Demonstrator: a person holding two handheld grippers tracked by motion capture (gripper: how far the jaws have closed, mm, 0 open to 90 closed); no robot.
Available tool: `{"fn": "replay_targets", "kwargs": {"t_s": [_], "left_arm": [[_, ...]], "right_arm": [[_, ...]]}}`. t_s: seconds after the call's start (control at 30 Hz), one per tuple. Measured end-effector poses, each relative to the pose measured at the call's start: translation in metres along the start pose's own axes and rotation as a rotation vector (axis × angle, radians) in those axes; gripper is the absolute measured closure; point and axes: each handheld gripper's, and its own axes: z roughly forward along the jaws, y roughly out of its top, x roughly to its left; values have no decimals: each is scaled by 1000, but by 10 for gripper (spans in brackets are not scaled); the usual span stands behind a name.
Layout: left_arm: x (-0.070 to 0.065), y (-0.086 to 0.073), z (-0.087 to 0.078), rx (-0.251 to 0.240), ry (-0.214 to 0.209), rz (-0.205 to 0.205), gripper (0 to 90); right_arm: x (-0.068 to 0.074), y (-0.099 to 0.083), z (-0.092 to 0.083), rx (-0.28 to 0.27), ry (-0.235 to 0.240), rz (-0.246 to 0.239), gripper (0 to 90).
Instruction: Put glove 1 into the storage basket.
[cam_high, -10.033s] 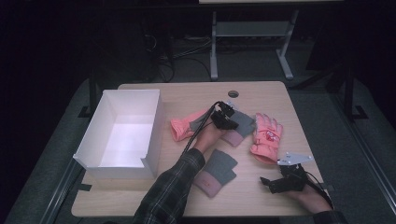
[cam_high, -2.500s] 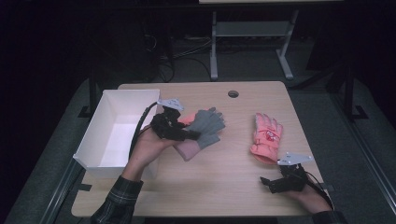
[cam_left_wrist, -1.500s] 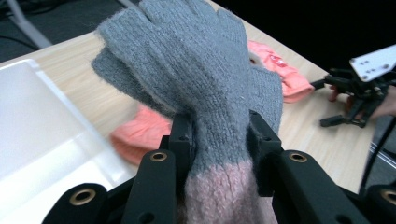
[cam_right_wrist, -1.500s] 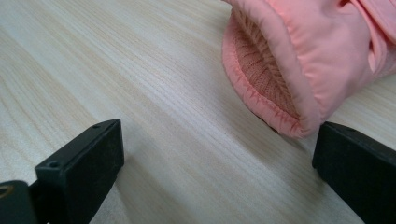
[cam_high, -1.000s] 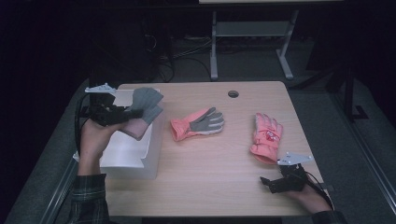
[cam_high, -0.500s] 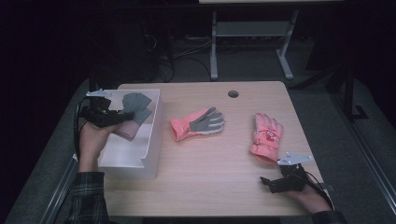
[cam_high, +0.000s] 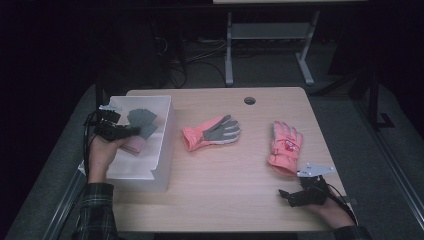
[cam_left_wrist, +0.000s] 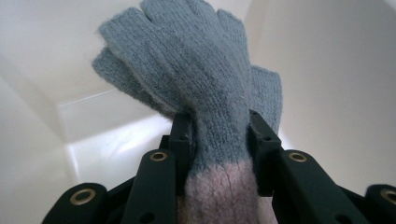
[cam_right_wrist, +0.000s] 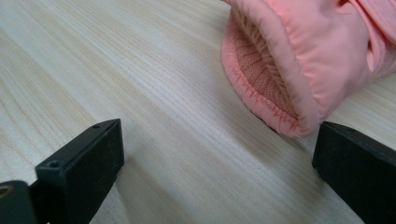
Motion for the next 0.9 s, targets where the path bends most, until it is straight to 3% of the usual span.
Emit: {"fn": "replay_targets", "kwargs": {"t_s": [0.2,0.4,0.5,0.73,0.9], "left_arm": [[2,-4,13,42,11,-2,681],[5,-9,24,94,49,-2,680],[8,-13,28,109,59,-28,679],[10,-19,39,173,78,-42,672],[10,-21,45,199,88,-48,604]], "right_arm": [[0,0,0,0,0,-1,17],[0,0,0,0,0,0,17],[0,0,0,0,0,0,17],[0,0,0,0,0,0,17],[0,0,0,0,0,0,17]]}}
